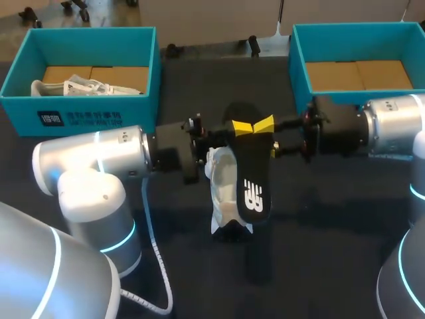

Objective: Take the shoe out of the shoebox, open the shoe tongue, remove and reinsert the insole, then place the shoe into the shoebox

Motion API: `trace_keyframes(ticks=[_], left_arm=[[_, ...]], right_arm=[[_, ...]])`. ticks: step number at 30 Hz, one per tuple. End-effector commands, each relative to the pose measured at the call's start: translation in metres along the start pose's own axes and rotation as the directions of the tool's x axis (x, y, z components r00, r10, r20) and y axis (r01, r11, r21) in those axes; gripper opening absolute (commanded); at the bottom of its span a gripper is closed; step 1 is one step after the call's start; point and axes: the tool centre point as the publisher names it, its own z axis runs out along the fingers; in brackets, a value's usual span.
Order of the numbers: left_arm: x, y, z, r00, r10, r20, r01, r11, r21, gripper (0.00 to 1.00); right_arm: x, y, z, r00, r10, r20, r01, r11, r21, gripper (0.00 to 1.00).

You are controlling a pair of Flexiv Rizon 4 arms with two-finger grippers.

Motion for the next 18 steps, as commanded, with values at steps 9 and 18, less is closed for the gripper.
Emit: trace_keyframes(ticks=[9,18], left_arm=[[-0.002,-0.010,-0.024,0.982,-0.159,-0.103,0.166,0.984,0.067,0.00],[0.000,-0.015,-0.034,0.943,-0.296,-0.153,0.308,0.949,0.064,0.00]], right_arm=[[-0.001,-0.019,-0.036,0.985,-0.145,0.089,0.152,0.985,-0.077,1.00],[-0.002,-0.021,-0.045,0.902,-0.385,0.197,0.395,0.919,-0.016,1.00]])
